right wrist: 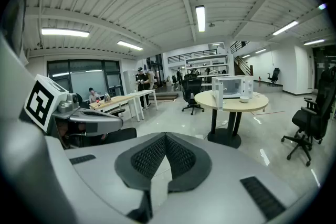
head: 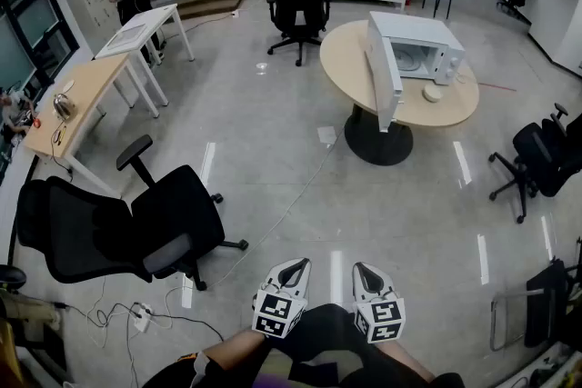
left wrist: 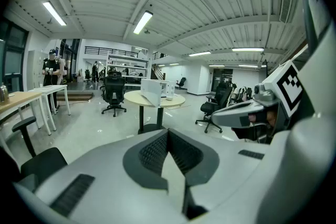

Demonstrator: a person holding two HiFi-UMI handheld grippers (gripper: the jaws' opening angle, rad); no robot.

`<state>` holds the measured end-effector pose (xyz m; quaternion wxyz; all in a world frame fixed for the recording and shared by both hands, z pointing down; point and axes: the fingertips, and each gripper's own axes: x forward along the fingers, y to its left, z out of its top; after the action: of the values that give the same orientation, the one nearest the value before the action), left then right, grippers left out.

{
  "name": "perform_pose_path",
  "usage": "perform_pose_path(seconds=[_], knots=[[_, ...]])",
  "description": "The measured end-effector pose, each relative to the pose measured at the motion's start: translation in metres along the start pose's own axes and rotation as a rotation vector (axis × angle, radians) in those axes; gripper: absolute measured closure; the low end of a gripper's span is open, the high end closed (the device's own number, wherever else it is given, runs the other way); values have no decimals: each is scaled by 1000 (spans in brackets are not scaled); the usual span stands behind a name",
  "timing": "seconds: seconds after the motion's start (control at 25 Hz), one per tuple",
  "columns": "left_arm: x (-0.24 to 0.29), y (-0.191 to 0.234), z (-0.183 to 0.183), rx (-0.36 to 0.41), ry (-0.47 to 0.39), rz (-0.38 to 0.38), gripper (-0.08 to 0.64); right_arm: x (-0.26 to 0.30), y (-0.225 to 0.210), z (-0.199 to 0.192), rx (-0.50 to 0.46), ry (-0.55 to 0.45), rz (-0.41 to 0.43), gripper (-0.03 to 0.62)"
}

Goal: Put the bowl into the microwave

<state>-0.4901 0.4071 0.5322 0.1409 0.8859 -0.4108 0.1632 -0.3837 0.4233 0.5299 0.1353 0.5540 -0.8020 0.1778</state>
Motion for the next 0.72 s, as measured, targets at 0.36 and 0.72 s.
perform_pose_path(seconds=[0.36, 0.72], knots=[[2, -5, -2, 1, 1, 0, 512, -4, -4, -2, -1, 1, -2, 577], [3, -13, -1, 10, 2, -3, 512, -10, -8, -4, 8, -2, -6, 577]])
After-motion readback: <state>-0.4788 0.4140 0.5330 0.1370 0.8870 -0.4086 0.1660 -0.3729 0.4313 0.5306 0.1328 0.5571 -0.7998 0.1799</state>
